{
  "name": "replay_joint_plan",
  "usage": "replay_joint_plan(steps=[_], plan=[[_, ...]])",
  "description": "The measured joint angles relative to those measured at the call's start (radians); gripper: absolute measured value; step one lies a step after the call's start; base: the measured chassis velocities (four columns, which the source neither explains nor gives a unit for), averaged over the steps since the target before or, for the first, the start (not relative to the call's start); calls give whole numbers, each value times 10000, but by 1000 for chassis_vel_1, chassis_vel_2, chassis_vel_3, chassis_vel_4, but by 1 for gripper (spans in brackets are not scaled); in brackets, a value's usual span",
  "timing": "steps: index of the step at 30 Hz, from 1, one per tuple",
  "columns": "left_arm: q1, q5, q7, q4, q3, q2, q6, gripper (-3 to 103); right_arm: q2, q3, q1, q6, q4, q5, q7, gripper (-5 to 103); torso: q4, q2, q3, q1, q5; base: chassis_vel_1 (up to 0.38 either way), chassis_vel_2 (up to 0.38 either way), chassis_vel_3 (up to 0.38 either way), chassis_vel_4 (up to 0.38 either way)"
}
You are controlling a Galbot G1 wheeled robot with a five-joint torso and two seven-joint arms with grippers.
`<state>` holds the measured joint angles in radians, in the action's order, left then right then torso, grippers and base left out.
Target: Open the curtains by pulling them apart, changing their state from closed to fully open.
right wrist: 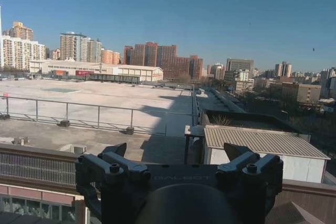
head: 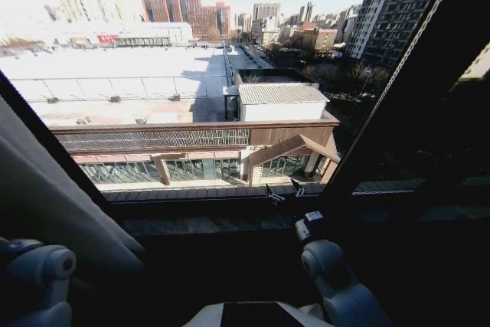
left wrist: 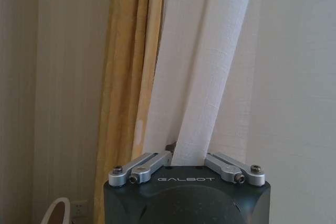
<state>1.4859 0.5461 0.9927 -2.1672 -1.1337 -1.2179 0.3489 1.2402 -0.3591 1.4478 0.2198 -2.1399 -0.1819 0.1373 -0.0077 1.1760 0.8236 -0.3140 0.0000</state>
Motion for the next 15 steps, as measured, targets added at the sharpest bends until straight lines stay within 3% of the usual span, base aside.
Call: replay_joint_plan(steps=[5, 6, 7, 8, 10, 13, 15], plan=[[137, -35, -411, -114, -15, -16, 24, -3, -12, -19, 11, 0, 0, 0, 0, 100, 1, 0, 1, 0, -3, 0, 0, 0, 0], [372, 6, -1009, -350, 64, -109, 143, 2, -12, -6, 10, 1, -1, 0, 0, 100, 12, -2, 2, 0, -33, 0, 0, 0, 0], [494, -16, -1388, -543, 85, -163, 209, 7, -10, 6, 5, -1, -12, 0, 1, 100, 8, -2, 1, 0, -28, 0, 0, 0, 0], [494, -16, -1388, -543, 85, -163, 209, 7, -10, 6, 5, -1, -12, 0, 1, 100, 8, -2, 1, 0, -28, 0, 0, 0, 0], [906, -292, -2459, -1182, 149, -372, 521, 19, 7, 62, 5, 5, -43, -1, 0, 100, 4, -1, 2, -1, -10, 0, 0, 0, 0], [1179, -668, -2783, -1641, 236, -552, 826, 24, 15, 70, 15, 7, -62, 1, 1, 100, 3, -2, 1, -1, -4, 0, 0, 0, 0], [1542, -1097, -2878, -2303, 333, -898, 1195, 34, 12, 38, 56, 8, -83, 3, 3, 100, 1, -1, 1, 0, 3, 0, 0, 0, 0]])
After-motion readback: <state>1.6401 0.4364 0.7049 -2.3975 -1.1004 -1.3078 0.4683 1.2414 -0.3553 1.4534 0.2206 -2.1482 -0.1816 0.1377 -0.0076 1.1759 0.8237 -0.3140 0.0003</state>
